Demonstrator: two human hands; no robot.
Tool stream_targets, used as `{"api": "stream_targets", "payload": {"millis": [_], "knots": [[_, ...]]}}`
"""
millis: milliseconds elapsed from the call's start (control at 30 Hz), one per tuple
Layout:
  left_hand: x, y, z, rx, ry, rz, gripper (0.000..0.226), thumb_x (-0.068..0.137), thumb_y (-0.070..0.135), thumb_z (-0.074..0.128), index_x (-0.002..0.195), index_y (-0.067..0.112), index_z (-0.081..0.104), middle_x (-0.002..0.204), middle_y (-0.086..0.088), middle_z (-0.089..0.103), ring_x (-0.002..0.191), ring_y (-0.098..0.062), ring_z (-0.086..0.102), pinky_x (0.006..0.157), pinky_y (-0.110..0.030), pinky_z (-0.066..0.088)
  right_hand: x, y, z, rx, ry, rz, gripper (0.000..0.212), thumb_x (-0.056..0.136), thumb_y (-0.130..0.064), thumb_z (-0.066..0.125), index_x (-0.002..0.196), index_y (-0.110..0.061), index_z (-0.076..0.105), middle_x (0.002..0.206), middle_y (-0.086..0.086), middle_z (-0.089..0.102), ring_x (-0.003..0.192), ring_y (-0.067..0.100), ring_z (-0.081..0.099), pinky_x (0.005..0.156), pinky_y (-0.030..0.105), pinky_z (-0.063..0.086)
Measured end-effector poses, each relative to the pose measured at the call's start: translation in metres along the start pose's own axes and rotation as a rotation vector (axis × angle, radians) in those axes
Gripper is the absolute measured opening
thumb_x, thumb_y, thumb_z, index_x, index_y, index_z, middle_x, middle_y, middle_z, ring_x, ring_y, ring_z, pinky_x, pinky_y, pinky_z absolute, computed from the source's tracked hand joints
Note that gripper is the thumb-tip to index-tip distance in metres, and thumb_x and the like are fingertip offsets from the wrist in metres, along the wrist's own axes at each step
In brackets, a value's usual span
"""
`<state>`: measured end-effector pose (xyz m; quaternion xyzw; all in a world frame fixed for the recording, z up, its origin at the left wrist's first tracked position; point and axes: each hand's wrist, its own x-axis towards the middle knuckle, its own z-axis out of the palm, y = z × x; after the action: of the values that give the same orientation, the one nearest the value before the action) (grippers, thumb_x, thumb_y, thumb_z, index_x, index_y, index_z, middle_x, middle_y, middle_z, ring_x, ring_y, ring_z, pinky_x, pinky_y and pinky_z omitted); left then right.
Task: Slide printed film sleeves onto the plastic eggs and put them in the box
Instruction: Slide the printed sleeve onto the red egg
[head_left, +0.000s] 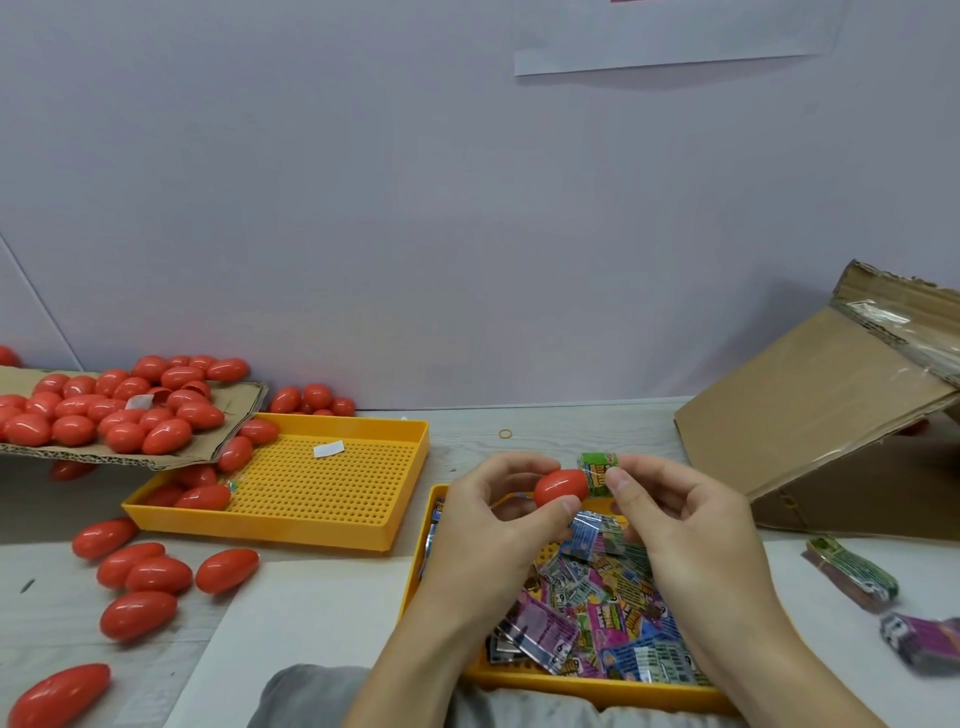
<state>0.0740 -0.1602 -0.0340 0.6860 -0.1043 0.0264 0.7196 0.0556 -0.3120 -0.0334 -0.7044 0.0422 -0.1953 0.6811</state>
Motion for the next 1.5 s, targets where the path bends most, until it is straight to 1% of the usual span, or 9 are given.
{"api": "stream_targets", "payload": {"millis": [167, 367, 500, 633, 833, 967, 1233, 1400, 1500], "knots": [[-0.001, 0.001, -0.001, 0.014, -0.039, -0.015, 0.027, 0.076, 0.015, 0.084, 0.096, 0.029, 0.074, 0.102, -0.002, 0.073, 0.095, -0.023, 0.072, 0.085, -0.040, 0.060, 0.000, 0.001, 0.000, -0.006, -0.008, -0.005, 0.009, 0.084, -0.023, 0.073, 0.089, -0.030, 0.074, 0.086, -0.014, 0.075, 0.083, 0.003, 0.069, 0.071, 0.020, 0.052], [-0.001, 0.001, -0.001, 0.003, -0.041, -0.014, 0.027, 0.075, 0.012, 0.086, 0.093, 0.028, 0.074, 0.099, -0.001, 0.075, 0.089, -0.020, 0.074, 0.076, -0.027, 0.059, -0.001, 0.001, 0.000, -0.039, -0.032, -0.013, 0.013, 0.080, -0.025, 0.076, 0.093, -0.025, 0.078, 0.089, -0.009, 0.077, 0.091, 0.008, 0.071, 0.084, 0.033, 0.057], [-0.001, 0.002, -0.001, 0.036, 0.035, 0.013, 0.023, 0.076, 0.019, 0.085, 0.093, 0.029, 0.072, 0.096, 0.004, 0.075, 0.087, -0.016, 0.074, 0.072, -0.024, 0.058, -0.003, 0.000, 0.001, -0.056, -0.073, -0.044, 0.011, 0.081, -0.023, 0.075, 0.092, -0.026, 0.078, 0.088, -0.010, 0.076, 0.089, 0.007, 0.071, 0.079, 0.028, 0.056], [0.000, 0.004, 0.000, 0.024, 0.067, 0.028, 0.035, 0.075, 0.013, 0.086, 0.102, 0.024, 0.066, 0.096, 0.014, 0.072, 0.085, -0.010, 0.074, 0.066, -0.017, 0.055, -0.003, -0.002, 0.002, -0.057, -0.074, -0.055, 0.008, 0.084, -0.024, 0.073, 0.091, -0.026, 0.077, 0.086, -0.012, 0.076, 0.086, 0.003, 0.070, 0.073, 0.020, 0.054], [-0.002, 0.005, 0.000, 0.125, 0.052, 0.069, 0.033, 0.071, 0.014, 0.088, 0.091, 0.032, 0.068, 0.099, 0.012, 0.071, 0.084, -0.015, 0.074, 0.073, -0.029, 0.061, -0.005, -0.004, 0.003, -0.104, -0.047, -0.118, 0.003, 0.081, -0.028, 0.075, 0.085, -0.028, 0.075, 0.081, -0.017, 0.073, 0.081, -0.001, 0.067, 0.064, 0.009, 0.050], [-0.002, 0.006, 0.000, 0.110, 0.053, 0.075, 0.036, 0.071, 0.012, 0.088, 0.089, 0.034, 0.068, 0.101, 0.013, 0.071, 0.081, -0.016, 0.075, 0.073, -0.030, 0.061, -0.006, -0.003, 0.004, -0.150, -0.052, -0.131, 0.006, 0.081, -0.025, 0.076, 0.086, -0.029, 0.075, 0.082, -0.019, 0.073, 0.082, -0.001, 0.067, 0.066, 0.010, 0.051], [-0.002, 0.006, 0.000, 0.062, 0.042, 0.078, 0.027, 0.078, 0.007, 0.083, 0.092, 0.021, 0.065, 0.097, 0.007, 0.071, 0.079, -0.018, 0.075, 0.072, -0.027, 0.060, -0.006, -0.002, 0.004, -0.159, -0.065, -0.104, 0.008, 0.083, -0.021, 0.075, 0.088, -0.028, 0.075, 0.081, -0.015, 0.073, 0.082, 0.001, 0.068, 0.067, 0.013, 0.054], [-0.003, 0.007, 0.001, 0.128, -0.008, 0.107, 0.033, 0.075, 0.008, 0.084, 0.095, 0.022, 0.062, 0.097, 0.010, 0.069, 0.084, -0.016, 0.073, 0.076, -0.030, 0.061, -0.007, -0.007, 0.005, -0.085, -0.052, -0.067, 0.008, 0.085, -0.031, 0.070, 0.080, -0.029, 0.075, 0.077, -0.014, 0.073, 0.079, 0.000, 0.067, 0.062, 0.008, 0.049], [-0.003, 0.007, 0.002, 0.149, -0.058, 0.128, 0.034, 0.075, 0.003, 0.083, 0.095, 0.021, 0.061, 0.098, 0.009, 0.068, 0.082, -0.012, 0.072, 0.070, -0.022, 0.057, -0.008, -0.009, 0.006, -0.108, -0.050, -0.057, 0.014, 0.085, -0.036, 0.069, 0.076, -0.027, 0.075, 0.072, -0.009, 0.073, 0.073, 0.003, 0.067, 0.058, 0.011, 0.050]]}}
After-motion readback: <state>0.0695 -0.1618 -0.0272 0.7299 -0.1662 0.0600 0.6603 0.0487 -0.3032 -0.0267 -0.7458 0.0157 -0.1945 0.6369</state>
